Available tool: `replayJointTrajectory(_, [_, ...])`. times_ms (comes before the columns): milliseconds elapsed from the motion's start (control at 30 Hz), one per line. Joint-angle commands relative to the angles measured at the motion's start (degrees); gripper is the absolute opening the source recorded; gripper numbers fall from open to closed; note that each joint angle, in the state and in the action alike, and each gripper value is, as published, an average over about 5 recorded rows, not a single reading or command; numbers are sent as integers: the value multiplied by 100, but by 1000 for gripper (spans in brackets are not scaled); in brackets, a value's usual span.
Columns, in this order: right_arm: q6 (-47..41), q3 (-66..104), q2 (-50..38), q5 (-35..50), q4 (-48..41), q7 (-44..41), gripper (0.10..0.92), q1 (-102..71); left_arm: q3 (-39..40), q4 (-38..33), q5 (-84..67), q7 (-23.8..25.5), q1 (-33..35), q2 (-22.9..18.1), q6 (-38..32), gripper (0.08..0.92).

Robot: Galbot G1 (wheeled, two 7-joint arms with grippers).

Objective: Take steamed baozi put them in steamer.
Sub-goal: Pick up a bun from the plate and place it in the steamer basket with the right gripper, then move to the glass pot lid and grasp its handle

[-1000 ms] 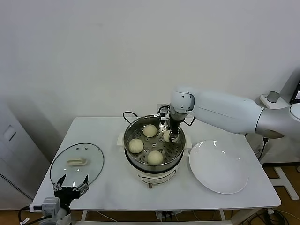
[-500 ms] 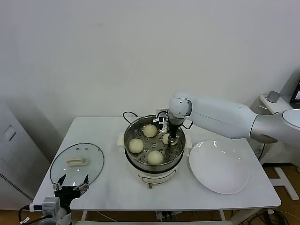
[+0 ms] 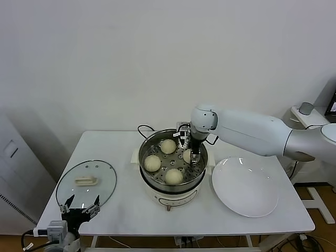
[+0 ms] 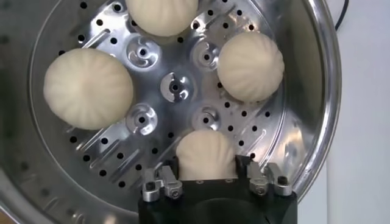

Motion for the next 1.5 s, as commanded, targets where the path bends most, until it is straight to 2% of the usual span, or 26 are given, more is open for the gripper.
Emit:
replayJointTrajectory(33, [-10, 174, -350, 94, 282, -52, 795, 299, 33, -26, 21, 7, -4, -272, 5, 823])
replayJointTrajectory(267, [-6, 912, -1030, 331, 832, 9, 822, 421, 31, -70, 3, 30, -13, -280, -18, 823])
replayJointTrajectory(400, [80, 1776, -1591, 610, 1243, 515, 823, 72, 25, -101, -59, 26, -7, -280, -139, 823])
replayJointTrajectory(567, [446, 3635, -2305, 695, 1681, 1332, 823, -1241, 54, -188, -166, 37, 50, -280, -341, 823])
replayJointTrajectory(733, [1494, 5931, -2464, 939, 1871, 2230, 823, -3280, 79, -276, -391, 25, 94, -280, -475, 823])
replayJointTrajectory(833, [2146, 7392, -2230, 987, 1998, 2793, 823, -4731, 107, -334, -458, 16, 130, -280, -564, 823])
replayJointTrajectory(1000, [3183, 9321, -1340, 974, 2023, 3549, 823, -6689, 223, -255, -482, -49, 138, -280, -854, 823])
replayJointTrajectory(1233, [4423, 10527, -149, 1118, 2034, 4692, 823, -8192, 270, -114, -461, -60, 73, -247, -1063, 823])
replayJointTrajectory(1500, [4593, 11099, 1086, 992, 2396, 5566, 823, -9290, 210, 41, -311, -102, -76, -196, -1294, 823])
